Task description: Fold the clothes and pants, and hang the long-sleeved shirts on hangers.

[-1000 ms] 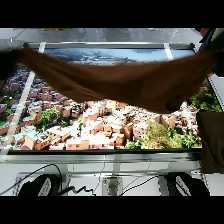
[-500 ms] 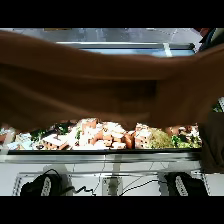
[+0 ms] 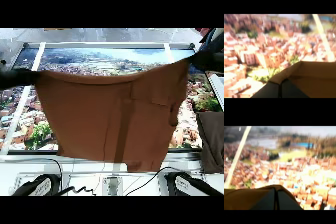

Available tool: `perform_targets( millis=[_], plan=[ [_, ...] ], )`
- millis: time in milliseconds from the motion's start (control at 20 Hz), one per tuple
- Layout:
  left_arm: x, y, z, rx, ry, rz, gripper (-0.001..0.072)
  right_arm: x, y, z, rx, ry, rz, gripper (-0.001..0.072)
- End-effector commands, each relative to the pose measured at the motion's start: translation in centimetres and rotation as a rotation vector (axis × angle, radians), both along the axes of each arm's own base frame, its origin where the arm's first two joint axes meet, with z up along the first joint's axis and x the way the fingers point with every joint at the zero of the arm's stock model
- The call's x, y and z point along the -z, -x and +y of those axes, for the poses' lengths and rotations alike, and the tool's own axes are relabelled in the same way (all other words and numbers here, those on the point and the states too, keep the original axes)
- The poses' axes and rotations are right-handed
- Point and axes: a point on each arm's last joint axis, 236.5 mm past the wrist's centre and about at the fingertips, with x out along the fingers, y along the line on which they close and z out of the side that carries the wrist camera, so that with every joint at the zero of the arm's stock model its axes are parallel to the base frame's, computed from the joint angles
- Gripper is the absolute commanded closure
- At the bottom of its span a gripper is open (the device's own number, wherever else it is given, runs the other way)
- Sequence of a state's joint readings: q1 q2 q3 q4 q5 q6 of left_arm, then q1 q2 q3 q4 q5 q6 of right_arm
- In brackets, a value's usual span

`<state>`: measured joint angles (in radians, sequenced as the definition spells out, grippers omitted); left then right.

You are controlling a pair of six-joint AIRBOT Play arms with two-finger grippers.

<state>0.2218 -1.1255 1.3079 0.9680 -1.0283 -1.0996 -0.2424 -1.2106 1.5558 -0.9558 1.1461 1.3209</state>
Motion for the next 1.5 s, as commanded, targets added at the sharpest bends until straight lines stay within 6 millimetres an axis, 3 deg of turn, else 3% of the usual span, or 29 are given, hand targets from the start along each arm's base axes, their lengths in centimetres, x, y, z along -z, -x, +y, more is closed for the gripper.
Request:
perform_targets(
  millis=[0, 50, 150, 300, 400, 550, 650, 800, 850, 900, 950, 1100, 1200, 1300, 1450],
  plan=[
    [11.7, -5.1, -1.5, 0.039, 0.021, 0.186, 0.0685, 12.5, -5.5, -1.0, 0.016, -0.095, 0.245, 0.0699],
    [14.0, -6.7, -1.9, 0.018, 0.036, 0.191, 0.0684, 14.9, -6.8, -1.4, 0.036, -0.114, 0.27, 0.0699],
    [16.4, -8.9, -2.2, -0.029, 0.065, 0.179, 0.0685, 18.8, -8.8, -2.5, 0.083, -0.128, 0.295, 0.0699],
    [18.1, -9.5, -1.9, -0.045, 0.053, 0.189, 0.0685, 21.3, -9.1, -3.2, 0.096, -0.105, 0.33, 0.0699],
    [19.1, -8.2, -1.2, -0.015, 0.018, 0.243, 0.0685, 22.4, -7.3, -3.3, 0.056, -0.048, 0.404, 0.0699],
    [22.0, -3.9, -0.3, 0.087, -0.078, 0.421, 0.0685, 25.2, -2.5, -4.4, -0.023, 0.077, 0.598, 0.07],
    [23.8, -0.9, -0.9, 0.155, -0.076, 0.554, 0.0685, 26.1, -0.1, -4.5, -0.059, 0.103, 0.694, 0.0699],
    [26.1, 1.2, -2.1, 0.211, -0.049, 0.671, 0.0683, 27.7, 1.9, -3.8, -0.08, 0.076, 0.772, 0.0698],
    [26.5, 1.3, -2.2, 0.204, -0.043, 0.683, 0.0593, 28.1, 2.2, -3.8, -0.08, 0.075, 0.782, 0.0639],
    [26.4, 1.3, -2.2, 0.193, -0.036, 0.687, 0.0296, 28.2, 2.4, -3.8, -0.08, 0.078, 0.787, 0.0401],
    [25.9, 1.3, -2.2, 0.176, -0.026, 0.693, 0.0001, 28.0, 2.3, -3.9, -0.077, 0.077, 0.784, 0.025],
    [22.8, 2.8, 0.2, 0.166, -0.065, 0.728, 0.0018, 26.4, 3.4, -4.0, -0.069, 0.086, 0.799, 0.0263],
    [20.0, 4.2, 2.4, 0.122, -0.078, 0.73, 0.0021, 25.1, 5.7, -4.9, -0.082, 0.15, 0.847, 0.0264],
    [17.3, 5.4, 4.6, 0.068, -0.072, 0.693, 0.0117, 24.6, 8.0, -5.4, -0.073, 0.183, 0.869, 0.0264],
    [14.9, 9.0, 7.6, -0.023, -0.049, 0.67, 0.0117, 26.2, 15.0, -4.6, -0.086, 0.153, 0.966, 0.0265]
  ],
)
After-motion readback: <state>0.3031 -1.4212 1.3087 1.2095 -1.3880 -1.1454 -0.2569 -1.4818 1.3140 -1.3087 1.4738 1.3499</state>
